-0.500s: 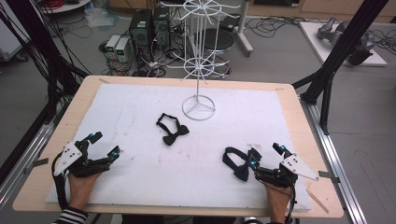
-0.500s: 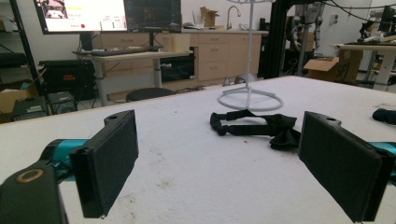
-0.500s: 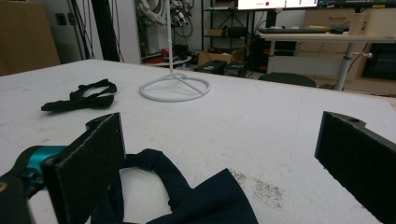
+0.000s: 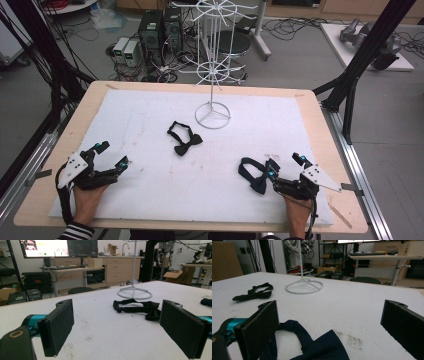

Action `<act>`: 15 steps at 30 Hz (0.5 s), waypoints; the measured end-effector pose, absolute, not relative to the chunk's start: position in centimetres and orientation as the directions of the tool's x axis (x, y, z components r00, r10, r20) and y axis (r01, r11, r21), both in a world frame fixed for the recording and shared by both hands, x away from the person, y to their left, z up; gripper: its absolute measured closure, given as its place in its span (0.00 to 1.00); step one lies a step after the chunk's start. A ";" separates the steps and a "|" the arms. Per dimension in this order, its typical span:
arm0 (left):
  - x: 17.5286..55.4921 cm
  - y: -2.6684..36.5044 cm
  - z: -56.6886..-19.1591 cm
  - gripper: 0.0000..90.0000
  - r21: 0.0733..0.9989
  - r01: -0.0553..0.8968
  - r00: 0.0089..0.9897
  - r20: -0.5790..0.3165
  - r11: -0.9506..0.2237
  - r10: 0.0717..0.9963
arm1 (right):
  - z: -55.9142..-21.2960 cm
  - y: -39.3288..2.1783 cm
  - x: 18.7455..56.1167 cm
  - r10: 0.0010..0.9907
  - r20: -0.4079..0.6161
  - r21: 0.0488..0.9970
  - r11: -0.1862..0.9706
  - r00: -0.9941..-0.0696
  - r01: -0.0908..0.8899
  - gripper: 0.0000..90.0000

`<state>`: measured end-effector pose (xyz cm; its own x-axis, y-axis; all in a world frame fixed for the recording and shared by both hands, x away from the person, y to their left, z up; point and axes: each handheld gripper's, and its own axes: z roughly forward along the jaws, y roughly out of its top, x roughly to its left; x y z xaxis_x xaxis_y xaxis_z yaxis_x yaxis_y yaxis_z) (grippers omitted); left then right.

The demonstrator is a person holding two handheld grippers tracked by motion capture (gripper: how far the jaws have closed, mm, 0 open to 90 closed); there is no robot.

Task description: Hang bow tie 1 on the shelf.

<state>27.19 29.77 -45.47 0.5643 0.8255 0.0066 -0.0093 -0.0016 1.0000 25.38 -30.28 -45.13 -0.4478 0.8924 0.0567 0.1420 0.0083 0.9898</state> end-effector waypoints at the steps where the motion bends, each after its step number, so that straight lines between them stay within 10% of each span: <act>1: 27.2 29.8 -45.5 0.14 1.000 -0.009 0.563 0.003 0.002 0.826 | -45.1 -30.3 25.4 0.891 0.062 0.989 0.005 -0.449 0.146 0.01; 15: 27.2 29.7 -45.5 0.14 1.000 -0.011 0.558 0.005 0.002 0.830 | -45.1 -30.7 25.6 0.881 0.094 0.988 -0.025 -0.463 0.152 0.01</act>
